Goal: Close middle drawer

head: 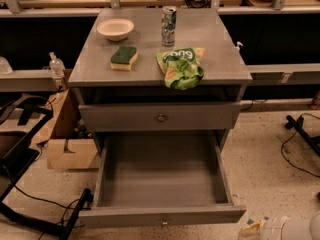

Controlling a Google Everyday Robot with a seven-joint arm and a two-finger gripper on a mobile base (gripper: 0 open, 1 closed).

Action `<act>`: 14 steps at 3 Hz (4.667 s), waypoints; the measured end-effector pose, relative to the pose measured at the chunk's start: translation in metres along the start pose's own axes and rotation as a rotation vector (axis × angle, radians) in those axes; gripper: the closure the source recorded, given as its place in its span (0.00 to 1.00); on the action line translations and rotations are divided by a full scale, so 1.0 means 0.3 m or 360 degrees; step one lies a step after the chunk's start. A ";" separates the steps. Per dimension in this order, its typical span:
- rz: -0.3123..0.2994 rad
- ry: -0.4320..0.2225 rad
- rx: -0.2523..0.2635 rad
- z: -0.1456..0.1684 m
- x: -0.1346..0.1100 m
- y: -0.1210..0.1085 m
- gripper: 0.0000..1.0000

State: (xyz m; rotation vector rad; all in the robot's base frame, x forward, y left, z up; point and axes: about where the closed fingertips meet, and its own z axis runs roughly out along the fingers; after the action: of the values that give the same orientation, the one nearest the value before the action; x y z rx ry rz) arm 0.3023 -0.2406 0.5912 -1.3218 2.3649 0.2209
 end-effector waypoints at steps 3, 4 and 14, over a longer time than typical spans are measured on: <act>0.0182 -0.0470 -0.0197 0.468 0.067 -0.255 1.00; 0.0250 -0.0596 -0.0301 0.606 0.051 -0.329 1.00; 0.0249 -0.0598 -0.0306 0.598 0.063 -0.300 0.00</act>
Offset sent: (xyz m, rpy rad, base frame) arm 0.0719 0.0056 -0.2024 0.3959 0.0857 -0.0511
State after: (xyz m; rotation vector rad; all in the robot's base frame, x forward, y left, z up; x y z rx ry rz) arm 0.4201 -0.2433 0.4276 -1.0628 2.1624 0.6949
